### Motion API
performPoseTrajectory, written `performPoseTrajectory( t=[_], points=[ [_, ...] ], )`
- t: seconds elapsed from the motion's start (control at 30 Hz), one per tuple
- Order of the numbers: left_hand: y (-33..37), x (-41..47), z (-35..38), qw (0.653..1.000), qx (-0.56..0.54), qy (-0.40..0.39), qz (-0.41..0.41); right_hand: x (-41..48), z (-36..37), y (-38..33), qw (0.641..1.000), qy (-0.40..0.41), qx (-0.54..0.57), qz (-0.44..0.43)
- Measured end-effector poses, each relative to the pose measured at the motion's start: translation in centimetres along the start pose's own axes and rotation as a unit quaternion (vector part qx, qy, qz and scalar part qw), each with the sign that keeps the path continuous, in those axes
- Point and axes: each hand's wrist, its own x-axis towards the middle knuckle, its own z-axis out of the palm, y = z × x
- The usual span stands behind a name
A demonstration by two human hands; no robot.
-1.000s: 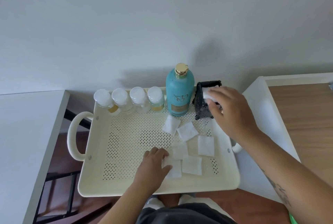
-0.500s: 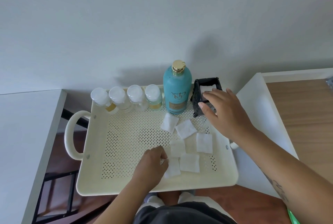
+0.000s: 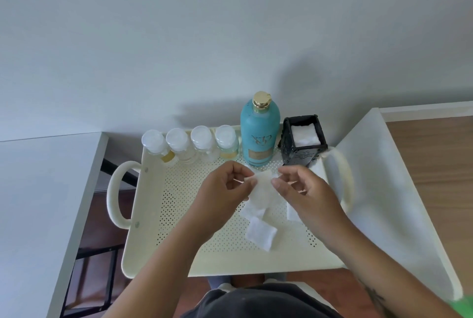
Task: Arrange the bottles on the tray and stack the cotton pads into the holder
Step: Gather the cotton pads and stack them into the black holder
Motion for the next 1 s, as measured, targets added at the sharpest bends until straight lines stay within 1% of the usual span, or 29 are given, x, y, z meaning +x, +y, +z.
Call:
performPoseTrajectory(
  t=[0.07, 0.13, 0.27, 0.33, 0.4, 0.5, 0.57, 0.67, 0.77, 0.83, 0.93, 1.0],
  points=[
    [0.6, 0.4, 0.1, 1.000, -0.011, -0.012, 0.008, 0.0, 0.2, -0.1, 0.996, -0.025, 0.079, 0.040],
    [0.8, 0.6, 0.2, 1.000, -0.012, -0.021, 0.013, 0.2, 0.2, -0.2, 0.991, -0.017, 0.121, 0.049],
    [0.6, 1.1, 0.6, 0.999, -0.019, -0.033, 0.015, 0.9, -0.6, -0.2, 0.990, 0.006, 0.127, 0.055],
    [0.2, 1.3, 0.8, 0.999, -0.038, -0.030, 0.007, 1.4, -1.3, -0.5, 0.992, 0.016, 0.115, 0.044],
    [-0.6, 1.4, 1.0, 1.000, -0.021, -0.015, -0.009, 2.2, -2.1, -0.8, 0.994, 0.048, 0.099, 0.025],
    [-2.7, 0.9, 1.7, 0.996, 0.085, 0.010, -0.033, 4.0, -3.7, -1.5, 0.990, 0.129, 0.046, -0.025],
    [-4.5, 0.3, 2.3, 0.988, 0.148, 0.001, -0.037, 5.5, -4.6, -2.0, 0.984, 0.169, 0.009, -0.061],
    [-7.0, -0.8, 2.9, 0.976, 0.213, -0.022, -0.033, 7.6, -5.4, -2.1, 0.972, 0.212, -0.057, -0.084],
    [-8.8, -1.4, 3.3, 0.962, 0.270, -0.021, -0.033, 9.0, -5.7, -1.6, 0.970, 0.208, -0.104, -0.074],
    [-9.5, -1.6, 3.6, 0.957, 0.288, -0.023, -0.028, 9.4, -5.7, -1.2, 0.966, 0.196, -0.149, -0.075],
    [-9.8, -1.5, 4.0, 0.950, 0.311, -0.034, -0.008, 9.5, -5.2, -1.0, 0.950, 0.172, -0.246, -0.091],
    [-9.8, -1.3, 4.2, 0.944, 0.327, -0.037, 0.004, 9.2, -4.7, -0.9, 0.932, 0.185, -0.291, -0.112]
  ],
)
